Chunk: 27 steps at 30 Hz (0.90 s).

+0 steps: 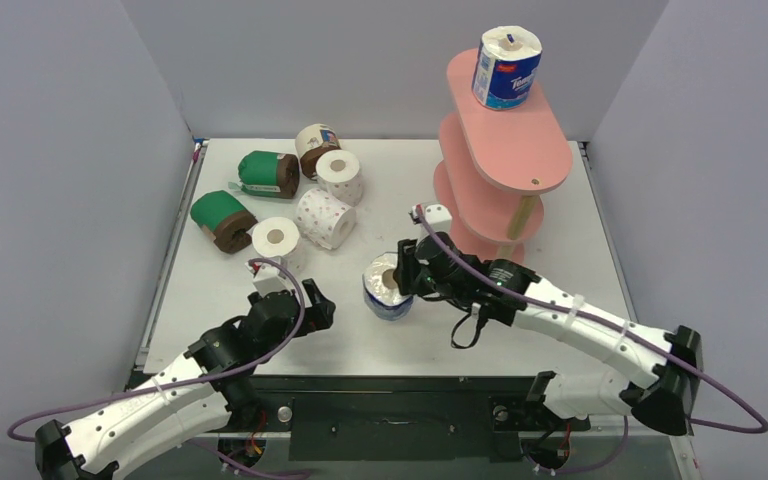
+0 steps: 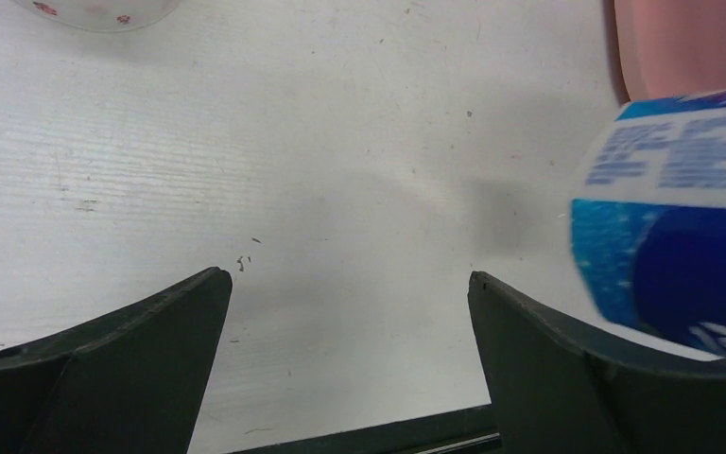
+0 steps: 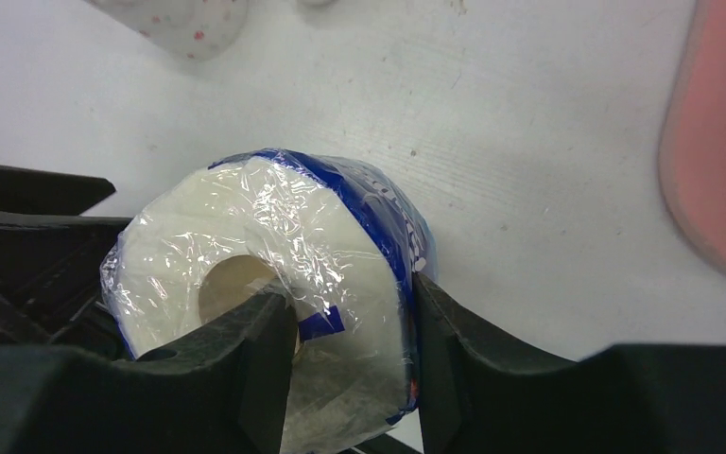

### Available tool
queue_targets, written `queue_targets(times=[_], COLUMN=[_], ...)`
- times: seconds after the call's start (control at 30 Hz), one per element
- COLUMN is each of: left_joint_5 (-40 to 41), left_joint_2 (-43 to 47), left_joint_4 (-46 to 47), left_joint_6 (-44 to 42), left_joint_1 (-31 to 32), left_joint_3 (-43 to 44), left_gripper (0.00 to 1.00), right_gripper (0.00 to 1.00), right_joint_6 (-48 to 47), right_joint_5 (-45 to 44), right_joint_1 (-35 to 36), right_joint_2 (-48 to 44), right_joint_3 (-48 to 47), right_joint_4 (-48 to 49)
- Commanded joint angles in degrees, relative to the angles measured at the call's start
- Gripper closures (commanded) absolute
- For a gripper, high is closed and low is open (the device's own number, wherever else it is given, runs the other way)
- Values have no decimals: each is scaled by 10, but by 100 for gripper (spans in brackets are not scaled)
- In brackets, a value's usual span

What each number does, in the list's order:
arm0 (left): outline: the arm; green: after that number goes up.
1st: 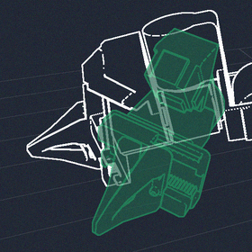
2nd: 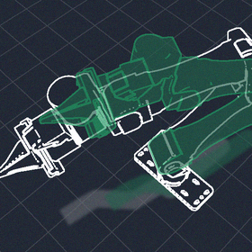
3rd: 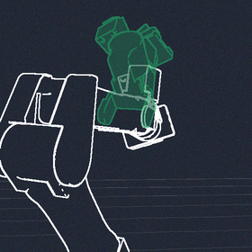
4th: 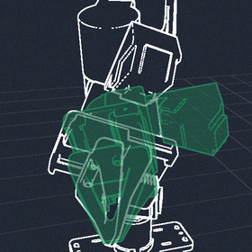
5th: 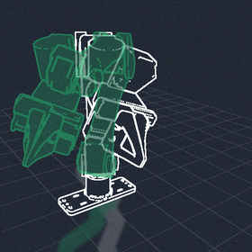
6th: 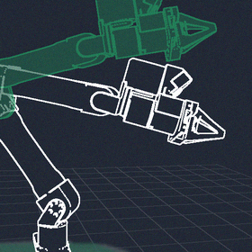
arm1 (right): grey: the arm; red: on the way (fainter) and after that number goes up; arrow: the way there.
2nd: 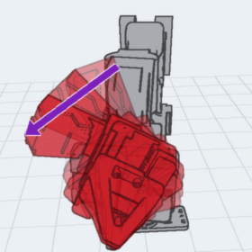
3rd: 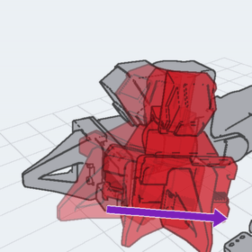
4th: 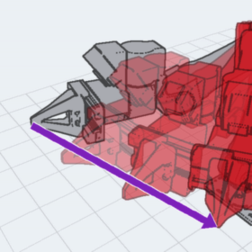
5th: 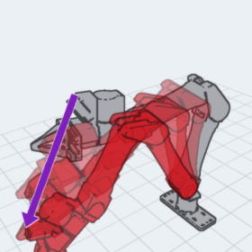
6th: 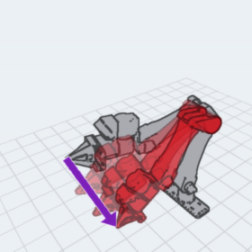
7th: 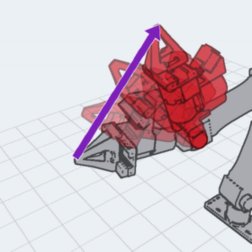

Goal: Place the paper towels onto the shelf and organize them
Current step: Pick up the paper towel from the center of the board.

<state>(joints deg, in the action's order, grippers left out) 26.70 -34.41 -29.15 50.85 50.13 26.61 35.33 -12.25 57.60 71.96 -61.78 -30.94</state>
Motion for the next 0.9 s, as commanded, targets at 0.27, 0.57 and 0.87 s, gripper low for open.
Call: queue_targets(times=[0.27, 0.57, 0.87], left_joint_5=[-18, -30, -39], left_joint_2=[-21, -29, -45], left_joint_4=[59, 71, 85], left_joint_6=[3, 6, 6], left_joint_1=[-4, -4, -4], left_joint_3=[1, 5, 7], left_gripper=[3, 3, 3], right_gripper=[62, 62, 62], right_joint_6=[-78, -125, -100], right_joint_5=[-107, -144, -111], right_joint_1=[-46, -110, -266], right_joint_2=[-120, -124, -121], right_joint_3=[-211, -358, -404], right_joint_4=[-148, -173, -136])
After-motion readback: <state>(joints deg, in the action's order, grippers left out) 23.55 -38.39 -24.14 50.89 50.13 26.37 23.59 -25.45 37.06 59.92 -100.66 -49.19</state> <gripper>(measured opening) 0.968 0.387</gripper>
